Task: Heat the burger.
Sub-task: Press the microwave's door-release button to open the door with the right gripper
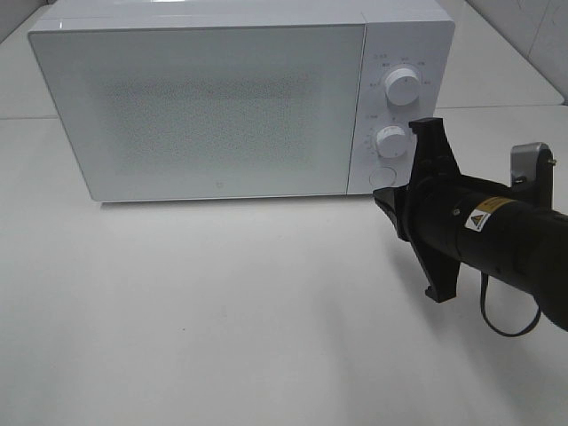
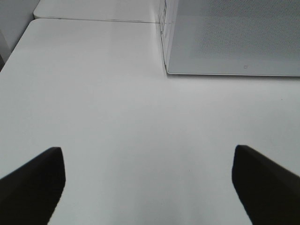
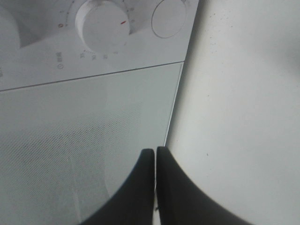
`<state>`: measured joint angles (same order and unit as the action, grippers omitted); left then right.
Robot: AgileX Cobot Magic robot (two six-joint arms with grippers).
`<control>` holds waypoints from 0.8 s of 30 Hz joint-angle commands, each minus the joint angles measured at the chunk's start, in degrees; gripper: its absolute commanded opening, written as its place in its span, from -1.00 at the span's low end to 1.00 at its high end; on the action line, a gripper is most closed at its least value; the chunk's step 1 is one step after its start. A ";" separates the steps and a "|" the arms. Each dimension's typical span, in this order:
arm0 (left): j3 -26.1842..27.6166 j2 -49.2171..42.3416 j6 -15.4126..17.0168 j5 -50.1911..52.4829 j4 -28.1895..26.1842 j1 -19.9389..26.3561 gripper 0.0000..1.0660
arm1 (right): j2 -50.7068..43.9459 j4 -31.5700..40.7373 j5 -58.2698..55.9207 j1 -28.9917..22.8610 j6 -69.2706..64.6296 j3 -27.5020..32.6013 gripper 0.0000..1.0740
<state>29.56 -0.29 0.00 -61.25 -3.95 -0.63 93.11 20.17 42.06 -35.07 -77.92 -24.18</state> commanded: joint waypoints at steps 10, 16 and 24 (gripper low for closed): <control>0.00 -0.34 0.00 0.00 0.06 0.11 0.66 | 5.04 6.30 7.22 -0.17 1.43 0.00 -1.00; 0.00 -0.34 0.00 0.00 0.06 0.11 0.66 | 6.88 7.56 8.31 -0.11 1.43 -0.29 -1.00; 0.00 -0.34 0.00 0.00 0.06 0.11 0.66 | 9.63 7.10 8.54 2.46 1.32 -1.20 -1.00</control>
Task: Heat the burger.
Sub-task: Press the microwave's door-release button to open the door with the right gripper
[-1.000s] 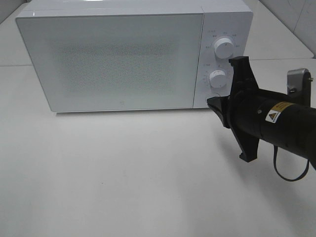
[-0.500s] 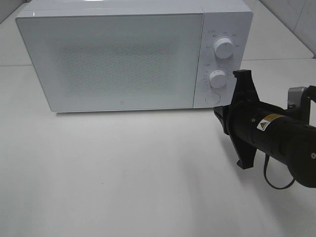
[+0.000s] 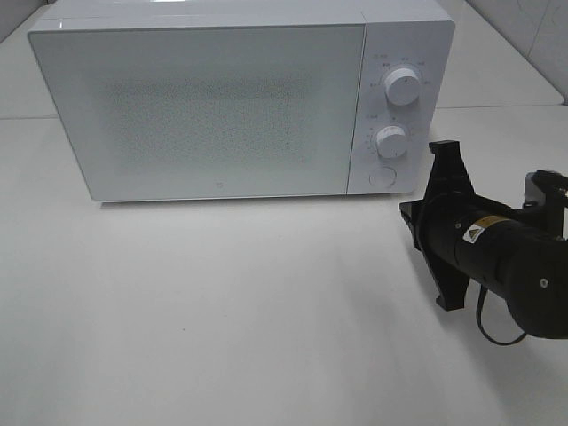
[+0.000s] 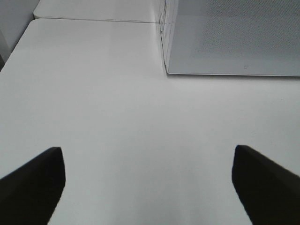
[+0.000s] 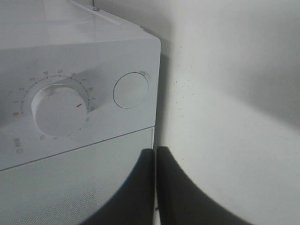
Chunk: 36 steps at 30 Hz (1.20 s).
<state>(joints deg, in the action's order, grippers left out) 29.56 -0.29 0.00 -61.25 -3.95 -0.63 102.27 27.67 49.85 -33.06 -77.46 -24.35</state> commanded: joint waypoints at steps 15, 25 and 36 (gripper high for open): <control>0.00 -0.34 0.00 0.00 0.06 0.11 0.66 | 7.45 -4.64 1.83 4.53 1.09 -8.71 -1.00; 0.00 -0.34 0.00 0.00 0.06 0.11 0.66 | 11.46 -6.25 1.72 6.42 0.57 -12.61 -1.00; 0.00 -0.34 0.00 0.00 0.06 0.11 0.66 | 13.46 -6.93 1.49 7.85 2.41 -15.41 -1.00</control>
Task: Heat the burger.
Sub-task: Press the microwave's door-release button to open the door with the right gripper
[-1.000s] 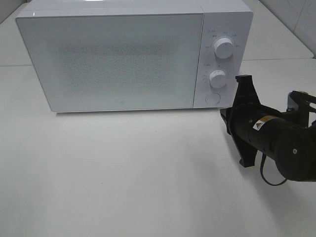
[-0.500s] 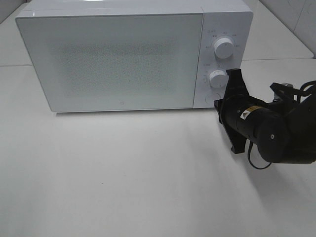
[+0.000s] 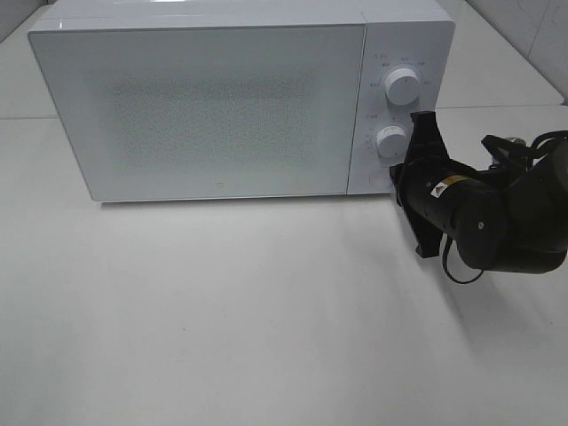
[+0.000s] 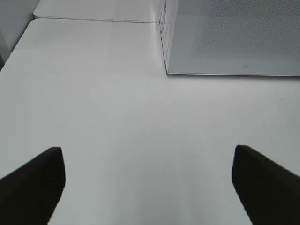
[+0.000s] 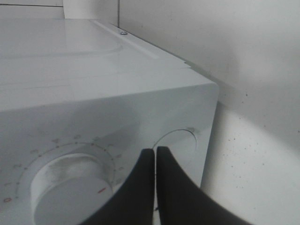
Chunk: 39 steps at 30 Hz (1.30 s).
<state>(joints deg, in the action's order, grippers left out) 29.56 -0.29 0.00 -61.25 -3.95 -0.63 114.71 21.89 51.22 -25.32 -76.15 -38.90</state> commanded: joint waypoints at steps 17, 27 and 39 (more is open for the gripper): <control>0.00 -0.34 0.00 0.00 0.06 0.11 0.66 | 4.58 -1.38 0.57 0.11 -0.92 -3.55 -1.00; 0.00 -0.34 0.00 0.00 0.06 0.11 0.66 | 5.21 0.29 2.81 0.11 -0.34 -4.76 -1.00; 0.00 -0.34 0.00 0.00 0.06 0.11 0.66 | 6.88 4.64 10.14 0.11 0.69 -6.42 -1.00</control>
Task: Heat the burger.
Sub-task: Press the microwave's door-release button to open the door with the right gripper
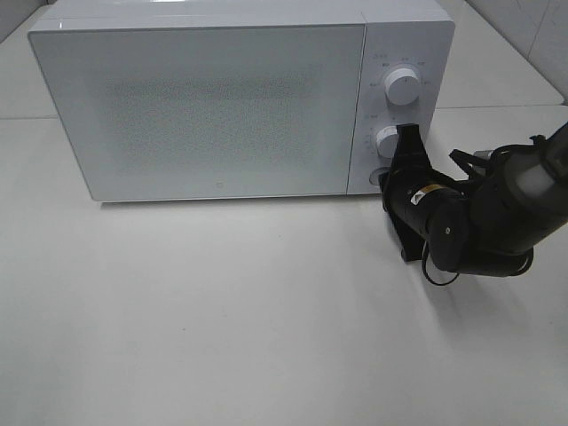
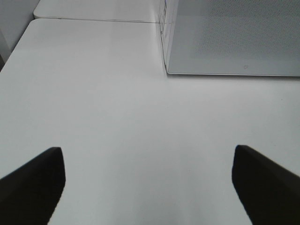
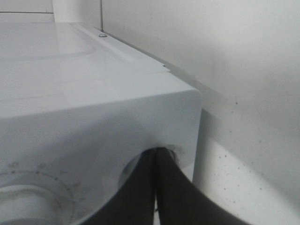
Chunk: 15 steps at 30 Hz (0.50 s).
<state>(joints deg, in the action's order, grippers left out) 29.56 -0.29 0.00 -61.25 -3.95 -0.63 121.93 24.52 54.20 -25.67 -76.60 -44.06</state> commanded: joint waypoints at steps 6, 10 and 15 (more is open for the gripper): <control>0.00 -0.34 0.00 0.00 0.06 0.11 0.66 | -0.34 4.07 9.40 0.46 2.41 -3.32 -1.00; 0.00 -0.34 0.00 0.00 0.06 0.11 0.66 | -0.11 5.21 10.03 0.57 5.33 -6.19 -1.00; 0.00 -0.34 0.00 0.00 0.06 0.11 0.66 | 0.11 6.07 13.12 1.43 6.59 -8.42 -1.00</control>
<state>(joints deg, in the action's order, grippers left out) 29.56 -0.29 0.00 -61.25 -3.95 -0.63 122.84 29.68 52.37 -26.59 -72.02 -47.73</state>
